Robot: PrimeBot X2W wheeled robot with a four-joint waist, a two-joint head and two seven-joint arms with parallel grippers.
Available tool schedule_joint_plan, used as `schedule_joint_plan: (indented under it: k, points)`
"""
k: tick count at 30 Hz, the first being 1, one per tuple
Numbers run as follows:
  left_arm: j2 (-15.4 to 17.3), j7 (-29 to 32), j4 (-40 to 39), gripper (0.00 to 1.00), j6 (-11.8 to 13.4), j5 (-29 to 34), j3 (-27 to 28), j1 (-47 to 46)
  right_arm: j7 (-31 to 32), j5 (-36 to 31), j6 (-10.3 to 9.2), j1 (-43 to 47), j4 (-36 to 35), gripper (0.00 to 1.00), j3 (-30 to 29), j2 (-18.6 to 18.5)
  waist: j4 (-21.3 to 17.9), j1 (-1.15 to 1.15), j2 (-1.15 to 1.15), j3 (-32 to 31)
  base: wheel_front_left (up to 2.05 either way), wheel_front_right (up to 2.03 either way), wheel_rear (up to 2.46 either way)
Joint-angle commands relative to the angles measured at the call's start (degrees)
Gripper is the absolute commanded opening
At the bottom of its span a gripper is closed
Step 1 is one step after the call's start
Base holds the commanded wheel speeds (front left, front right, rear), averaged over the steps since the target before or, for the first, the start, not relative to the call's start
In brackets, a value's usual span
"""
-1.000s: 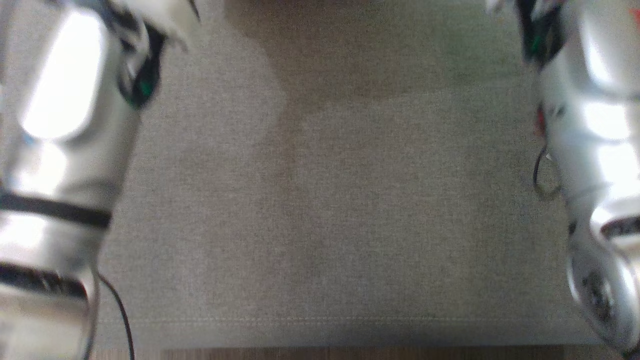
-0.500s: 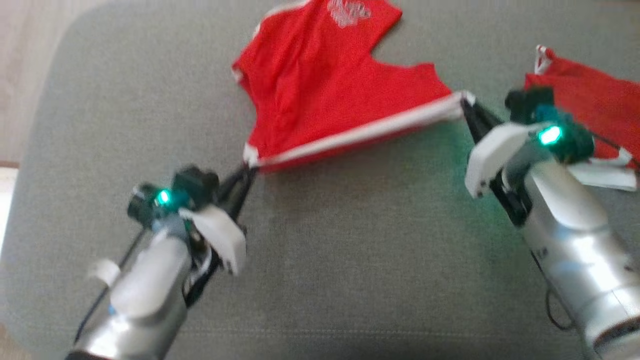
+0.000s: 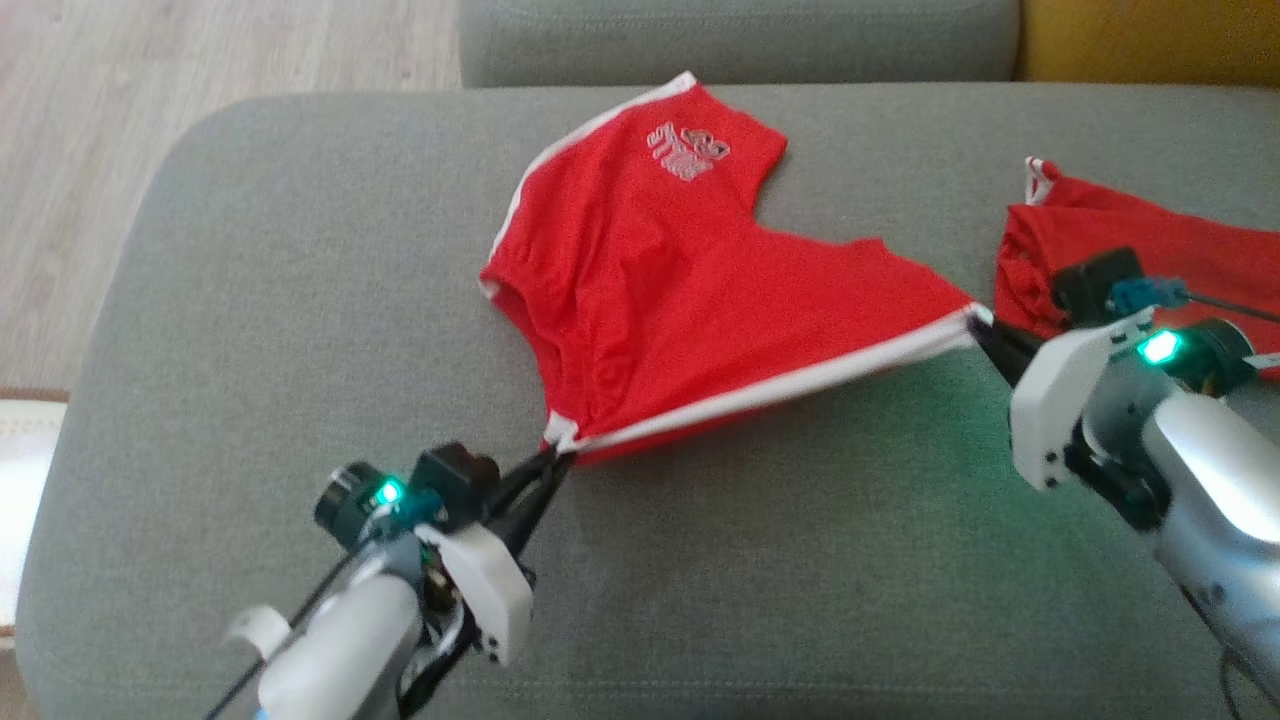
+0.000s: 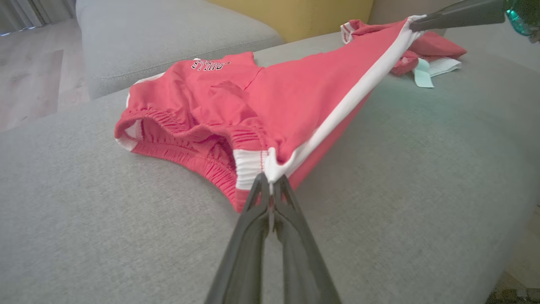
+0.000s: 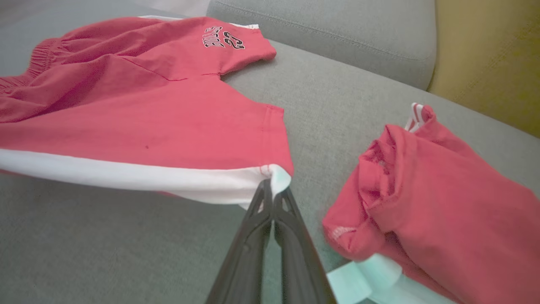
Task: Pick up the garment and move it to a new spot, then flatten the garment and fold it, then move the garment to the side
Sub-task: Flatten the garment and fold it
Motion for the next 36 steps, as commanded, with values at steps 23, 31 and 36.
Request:
schedule_joint_plan:
  k: [23, 31, 36]
  points:
    - [6.4, 10.4, -27.4, 0.0, 5.6, -2.5, -0.7, 11.3, 25.5, 9.3, -0.04, 15.5, -30.2, 0.0, -10.1, -18.9, 0.4, 0.0, 0.0, -3.4, 0.0, 0.0, 0.0]
    - [5.7, 9.9, -28.8, 0.0, 7.1, -3.0, 2.3, 6.8, 24.3, 3.0, -0.04, 9.8, -31.7, 0.0, -15.2, -14.4, 2.6, 0.0, 0.0, 0.2, 0.0, 0.0, 0.0]
    - [4.9, 9.3, -27.7, 0.0, 7.0, -3.5, 3.3, 4.2, 22.2, 0.2, -0.04, 3.7, -29.1, 0.0, -15.6, -11.6, 4.4, 0.0, 0.0, 2.4, 0.0, 0.0, 0.0]
